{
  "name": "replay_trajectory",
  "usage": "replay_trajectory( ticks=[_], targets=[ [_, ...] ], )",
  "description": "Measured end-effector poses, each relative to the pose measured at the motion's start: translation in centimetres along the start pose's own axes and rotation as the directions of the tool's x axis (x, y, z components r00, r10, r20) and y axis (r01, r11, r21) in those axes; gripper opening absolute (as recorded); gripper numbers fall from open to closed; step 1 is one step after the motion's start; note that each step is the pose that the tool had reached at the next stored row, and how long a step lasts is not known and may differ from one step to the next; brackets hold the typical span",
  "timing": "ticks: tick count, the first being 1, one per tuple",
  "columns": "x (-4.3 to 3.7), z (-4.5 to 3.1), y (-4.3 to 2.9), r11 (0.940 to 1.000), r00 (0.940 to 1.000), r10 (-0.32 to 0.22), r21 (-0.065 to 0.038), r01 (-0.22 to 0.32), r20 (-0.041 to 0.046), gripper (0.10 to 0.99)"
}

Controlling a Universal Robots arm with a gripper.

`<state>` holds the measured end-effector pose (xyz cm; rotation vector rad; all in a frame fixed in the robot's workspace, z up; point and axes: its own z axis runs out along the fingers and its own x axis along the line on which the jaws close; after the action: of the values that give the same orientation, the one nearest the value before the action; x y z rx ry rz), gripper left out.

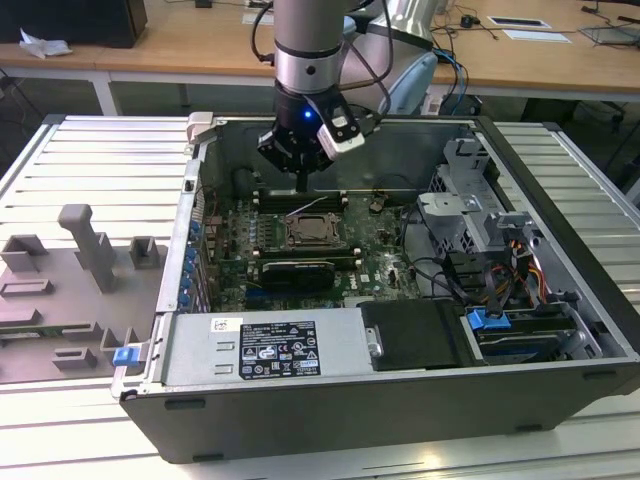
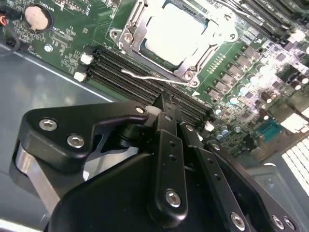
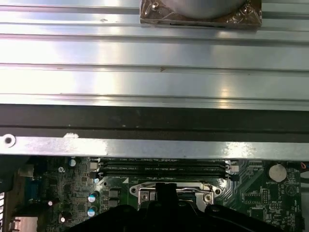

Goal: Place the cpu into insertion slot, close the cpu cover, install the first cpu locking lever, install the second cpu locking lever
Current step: 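Install the first cpu locking lever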

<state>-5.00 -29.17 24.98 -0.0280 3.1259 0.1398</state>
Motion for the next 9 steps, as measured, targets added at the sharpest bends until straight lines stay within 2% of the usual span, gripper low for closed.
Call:
replay_trajectory(
  ticks=[2, 9],
  targets=[
    [-0.11, 0.5, -0.04, 0.9994, 0.9994, -0.033, 0.0, 0.033, -0.0027, 0.106],
    [-0.49, 1.54, -0.1, 0.9985, 0.9985, -0.054, -0.001, 0.054, -0.002, 0.106]
  ],
)
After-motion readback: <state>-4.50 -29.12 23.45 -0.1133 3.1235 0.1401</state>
